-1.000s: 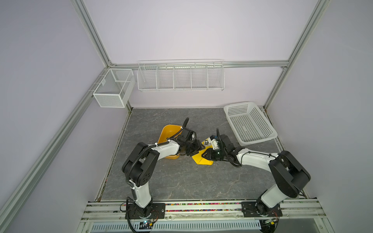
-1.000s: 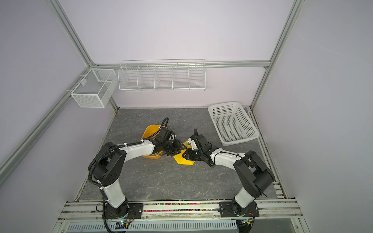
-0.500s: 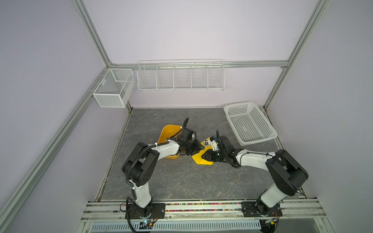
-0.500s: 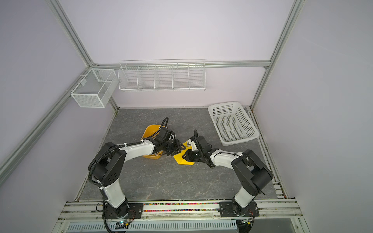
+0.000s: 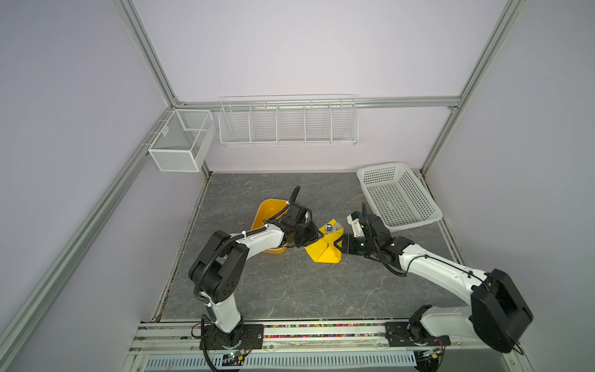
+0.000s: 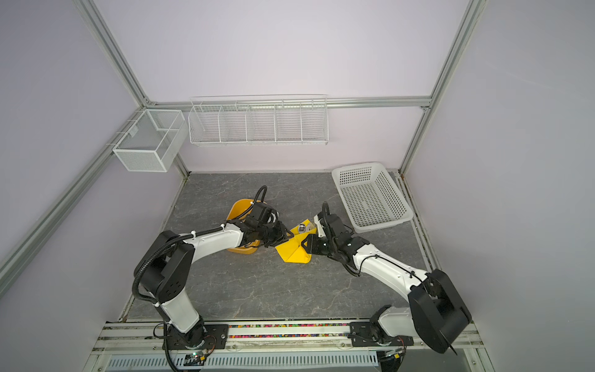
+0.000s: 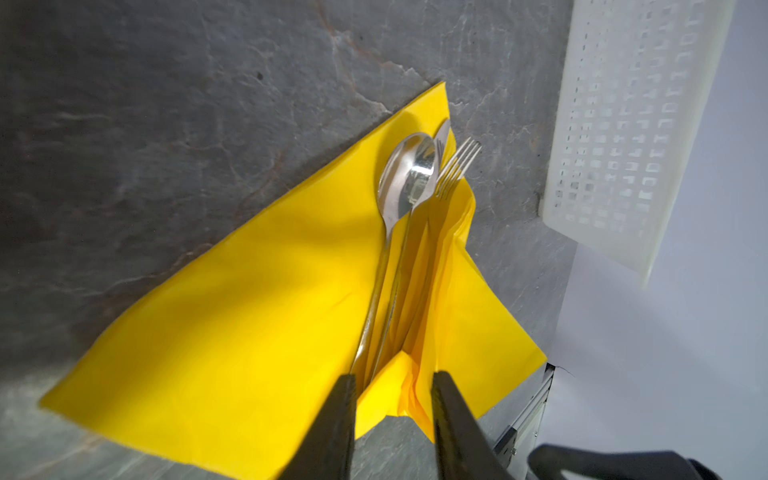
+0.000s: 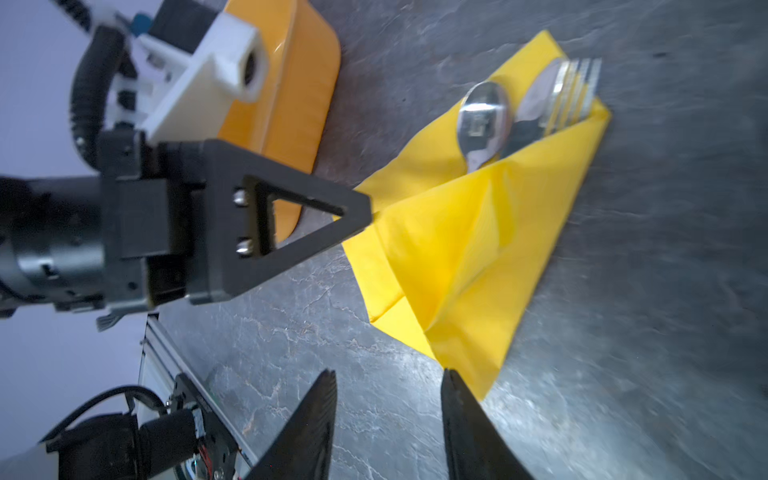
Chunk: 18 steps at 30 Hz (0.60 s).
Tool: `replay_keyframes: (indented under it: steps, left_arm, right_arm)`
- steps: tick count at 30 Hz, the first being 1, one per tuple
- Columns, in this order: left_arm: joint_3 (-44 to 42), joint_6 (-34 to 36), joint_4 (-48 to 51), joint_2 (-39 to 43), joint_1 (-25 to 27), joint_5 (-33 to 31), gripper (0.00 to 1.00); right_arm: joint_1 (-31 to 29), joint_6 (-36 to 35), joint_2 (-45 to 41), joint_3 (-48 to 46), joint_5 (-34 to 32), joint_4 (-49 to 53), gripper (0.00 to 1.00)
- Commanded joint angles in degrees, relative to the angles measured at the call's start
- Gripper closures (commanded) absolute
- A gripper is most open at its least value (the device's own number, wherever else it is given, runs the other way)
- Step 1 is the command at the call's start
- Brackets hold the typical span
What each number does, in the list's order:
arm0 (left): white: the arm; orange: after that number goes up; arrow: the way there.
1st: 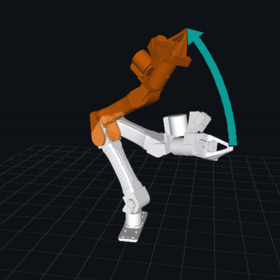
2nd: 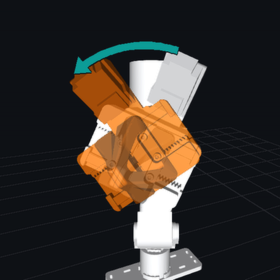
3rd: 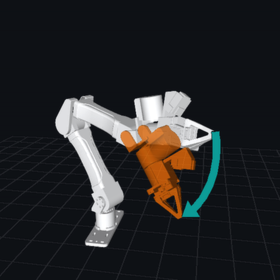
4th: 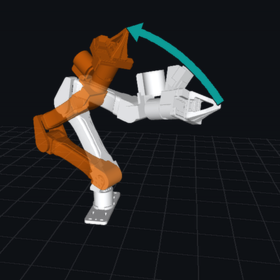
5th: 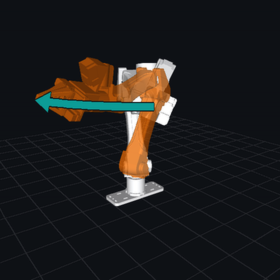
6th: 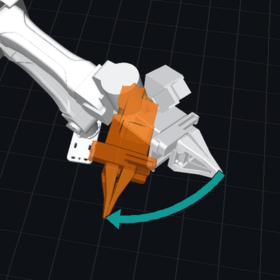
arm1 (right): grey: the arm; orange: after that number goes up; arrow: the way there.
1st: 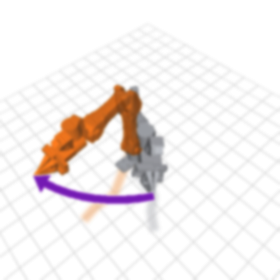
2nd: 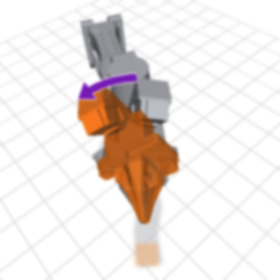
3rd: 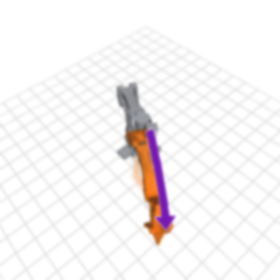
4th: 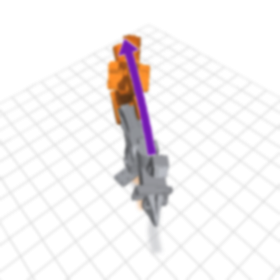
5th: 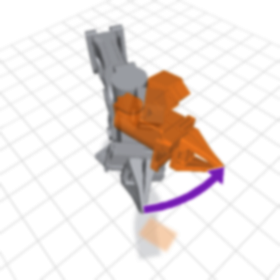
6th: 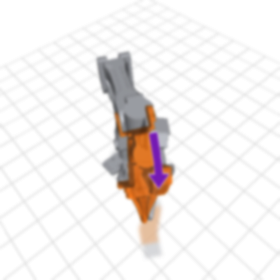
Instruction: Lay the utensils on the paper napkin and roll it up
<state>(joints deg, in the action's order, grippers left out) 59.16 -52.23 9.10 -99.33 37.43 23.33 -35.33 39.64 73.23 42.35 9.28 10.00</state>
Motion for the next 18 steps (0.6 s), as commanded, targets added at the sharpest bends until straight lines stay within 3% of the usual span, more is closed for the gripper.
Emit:
replay_keyframes:
  steps: [1,3,9,13,18]
  left_arm:
    - [-1.3,2.2,2.0,3.2,0.6,-2.0,0.70]
    - [-1.8,2.4,2.0,2.8,0.7,-2.1,0.71]
    - [-1.6,1.8,1.0,1.6,1.0,-0.7,0.73]
    - [-1.2,3.6,2.2,3.7,2.1,-0.7,0.74]
    - [-1.1,5.3,3.4,5.5,6.1,-1.2,0.79]
  right_arm:
    - [1.3,1.1,-5.8,-4.2,-7.2,9.4,0.41]
    - [2.7,1.5,-7.4,-6.4,-6.0,7.7,0.35]
    - [4.6,2.7,-0.2,-4.2,-3.0,8.0,0.40]
    - [5.0,5.7,1.3,-4.1,-4.3,9.2,0.29]
    - [5.9,10.7,3.8,-5.5,-1.7,6.5,0.29]
